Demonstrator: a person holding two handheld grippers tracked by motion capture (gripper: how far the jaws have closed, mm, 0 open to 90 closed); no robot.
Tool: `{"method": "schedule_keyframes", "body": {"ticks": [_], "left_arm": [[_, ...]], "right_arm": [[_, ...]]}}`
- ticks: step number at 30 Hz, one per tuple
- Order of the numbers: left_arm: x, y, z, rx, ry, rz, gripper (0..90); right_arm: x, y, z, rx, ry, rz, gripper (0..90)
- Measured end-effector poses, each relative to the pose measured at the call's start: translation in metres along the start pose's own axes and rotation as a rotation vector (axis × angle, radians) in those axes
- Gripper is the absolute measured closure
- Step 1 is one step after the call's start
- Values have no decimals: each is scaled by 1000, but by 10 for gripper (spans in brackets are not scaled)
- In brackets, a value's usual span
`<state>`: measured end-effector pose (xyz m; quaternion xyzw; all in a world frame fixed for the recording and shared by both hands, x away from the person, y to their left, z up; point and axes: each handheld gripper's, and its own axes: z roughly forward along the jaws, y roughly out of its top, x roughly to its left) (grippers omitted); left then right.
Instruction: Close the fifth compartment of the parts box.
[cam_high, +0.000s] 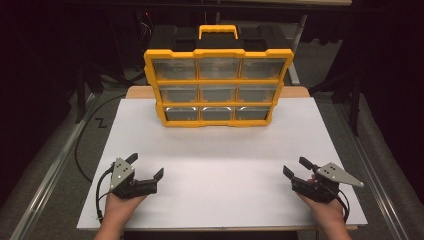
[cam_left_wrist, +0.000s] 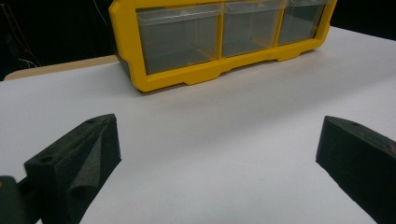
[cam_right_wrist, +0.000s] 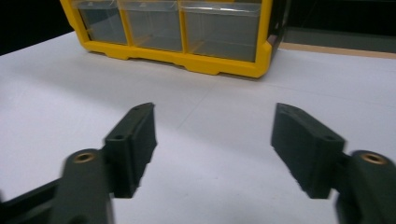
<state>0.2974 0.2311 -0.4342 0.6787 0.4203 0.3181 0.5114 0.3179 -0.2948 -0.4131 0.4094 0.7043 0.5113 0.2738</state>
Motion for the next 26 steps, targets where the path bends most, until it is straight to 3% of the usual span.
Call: {"method": "schedule_keyframes", "body": {"ticks": [6, 8, 11, 14, 26], "left_arm": [[0, 0, -2, -10, -5, -2, 5], [0, 0, -3, -14, -7, -6, 5], [1, 0, -4, -16, -7, -9, 5], [1, -1, -3, -15, -9, -7, 5], [-1, -1, -3, -6, -16, -1, 5]], "right_arm": [[0, 2, -4, -26, -21, 9, 118], [2, 3, -3, -25, -29, 6, 12], [5, 1, -1, -24, -32, -4, 11], [8, -6, 7, 38, -4, -27, 11], [8, -7, 8, 20, -17, -37, 12]]}}
